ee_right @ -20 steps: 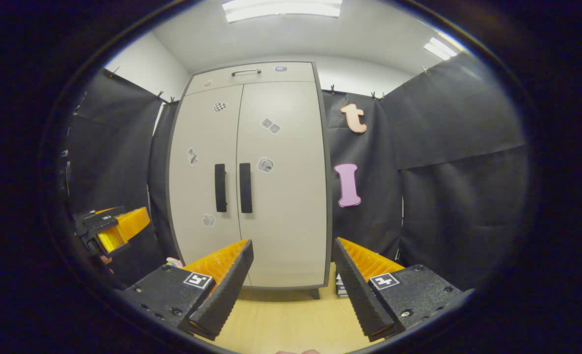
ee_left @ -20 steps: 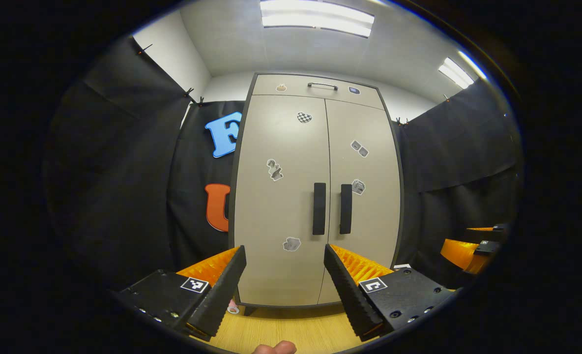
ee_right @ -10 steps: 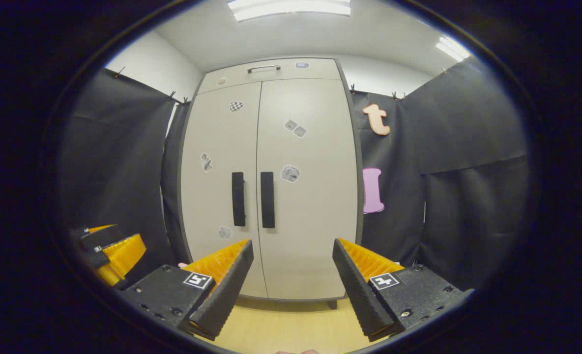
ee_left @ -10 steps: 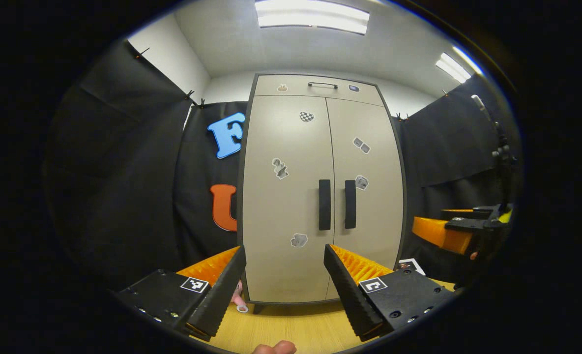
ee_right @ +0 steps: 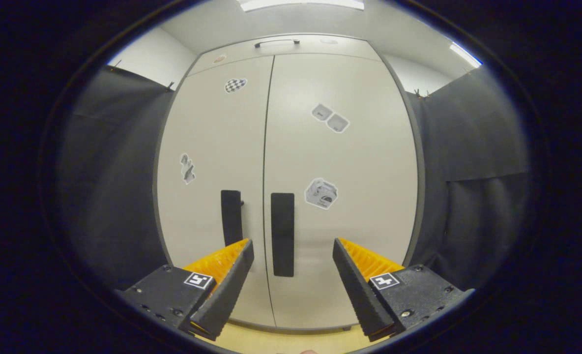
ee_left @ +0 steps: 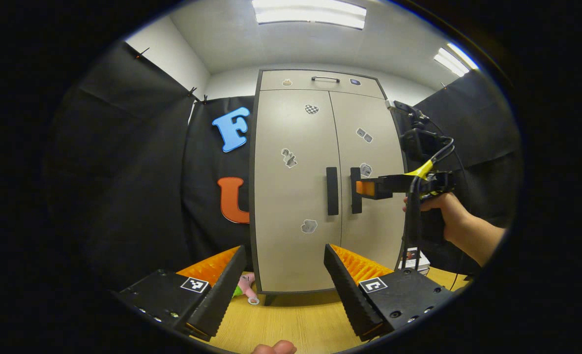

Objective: Open the right door of the double-door shoe cabinet with the right hand, and open the left door with the left hand.

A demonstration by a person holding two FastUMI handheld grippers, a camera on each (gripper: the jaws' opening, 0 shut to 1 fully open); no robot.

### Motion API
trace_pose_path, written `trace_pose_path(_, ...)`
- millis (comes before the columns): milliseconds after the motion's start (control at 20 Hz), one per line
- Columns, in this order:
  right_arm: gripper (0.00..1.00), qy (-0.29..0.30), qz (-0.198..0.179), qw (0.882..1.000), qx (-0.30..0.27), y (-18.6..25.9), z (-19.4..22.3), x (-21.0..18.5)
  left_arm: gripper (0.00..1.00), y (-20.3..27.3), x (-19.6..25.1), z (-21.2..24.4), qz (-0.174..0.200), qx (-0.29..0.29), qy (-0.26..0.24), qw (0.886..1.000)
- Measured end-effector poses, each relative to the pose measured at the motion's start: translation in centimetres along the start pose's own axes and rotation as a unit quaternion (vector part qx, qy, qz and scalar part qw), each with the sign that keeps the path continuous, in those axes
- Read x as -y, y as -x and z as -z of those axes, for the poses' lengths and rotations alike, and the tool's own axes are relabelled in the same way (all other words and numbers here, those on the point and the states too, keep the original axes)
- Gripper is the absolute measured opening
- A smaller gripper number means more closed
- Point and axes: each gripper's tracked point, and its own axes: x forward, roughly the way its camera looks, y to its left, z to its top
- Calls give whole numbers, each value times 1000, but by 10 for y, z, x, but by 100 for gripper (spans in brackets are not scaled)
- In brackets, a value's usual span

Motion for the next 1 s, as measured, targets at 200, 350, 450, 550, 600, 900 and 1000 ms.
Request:
trace_pose_path(200, 98, -3, 16, 1000, -13, -36, 3, -4, 95, 3, -13, 6, -9, -5, 0, 1000)
trace_pose_path(350, 92, -18, 22, 999, -19, -51, 4, -6, 95, 0, -22, 9, -16, -12, 2, 1000)
trace_pose_path(450, 86, -27, 21, 999, -21, -57, 3, -8, 95, 0, -28, 11, -19, -14, 2, 1000)
trace_pose_path(550, 78, -16, 31, 999, -31, -60, 6, -5, 95, -3, -33, 12, -22, -18, 1, 1000)
trace_pose_path(600, 76, -14, 35, 999, -22, -60, 2, -5, 95, -4, -35, 12, -24, -19, 1, 1000)
trace_pose_path(900, 46, 0, 19, 1000, -16, -63, 6, -12, 95, -11, -37, 14, -19, -24, 12, 999)
trace_pose_path(1000, 29, 3, 13, 1000, -24, -62, 8, -11, 95, -9, -32, 16, -13, -24, 17, 999)
